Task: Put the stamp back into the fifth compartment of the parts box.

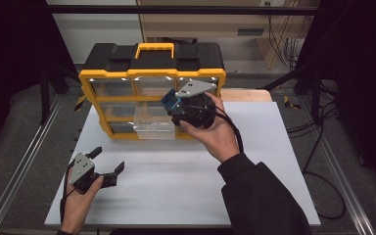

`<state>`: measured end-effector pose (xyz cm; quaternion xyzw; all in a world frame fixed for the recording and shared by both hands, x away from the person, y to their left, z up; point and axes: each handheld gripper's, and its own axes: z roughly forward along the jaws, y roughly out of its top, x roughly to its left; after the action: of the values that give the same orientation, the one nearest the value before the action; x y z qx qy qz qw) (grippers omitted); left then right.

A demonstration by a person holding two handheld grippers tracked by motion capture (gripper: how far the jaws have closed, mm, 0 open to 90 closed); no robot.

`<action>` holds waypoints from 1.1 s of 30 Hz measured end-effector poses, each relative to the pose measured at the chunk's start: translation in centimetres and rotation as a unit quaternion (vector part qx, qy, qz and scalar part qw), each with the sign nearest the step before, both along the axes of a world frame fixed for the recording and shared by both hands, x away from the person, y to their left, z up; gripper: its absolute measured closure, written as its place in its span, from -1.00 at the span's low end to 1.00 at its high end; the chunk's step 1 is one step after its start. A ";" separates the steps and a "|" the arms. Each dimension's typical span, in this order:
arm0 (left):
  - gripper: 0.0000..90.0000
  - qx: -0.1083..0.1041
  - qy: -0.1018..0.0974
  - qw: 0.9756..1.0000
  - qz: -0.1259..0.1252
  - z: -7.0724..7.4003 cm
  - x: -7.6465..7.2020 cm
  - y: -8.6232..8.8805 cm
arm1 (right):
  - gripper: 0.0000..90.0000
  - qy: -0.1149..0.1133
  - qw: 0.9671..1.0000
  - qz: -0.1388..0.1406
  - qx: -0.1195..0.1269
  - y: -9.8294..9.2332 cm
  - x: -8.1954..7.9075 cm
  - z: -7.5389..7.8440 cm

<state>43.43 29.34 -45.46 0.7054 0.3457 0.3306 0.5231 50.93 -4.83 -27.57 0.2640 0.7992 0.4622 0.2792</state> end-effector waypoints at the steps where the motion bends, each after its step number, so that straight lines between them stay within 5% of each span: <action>1: -0.94 0.000 0.000 1.000 0.000 0.0 0.0 0.0 | -0.07 0.000 1.000 0.000 0.000 0.0 0.0 0.0; 33: -0.94 -0.002 0.000 1.000 -0.001 0.0 0.0 0.0 | -0.07 -0.005 1.000 0.016 -0.026 2.0 0.3 0.1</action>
<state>43.40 29.34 -45.43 0.7045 0.3458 0.3296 0.5248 51.25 -2.86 -27.52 0.2412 0.8137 0.4472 0.2822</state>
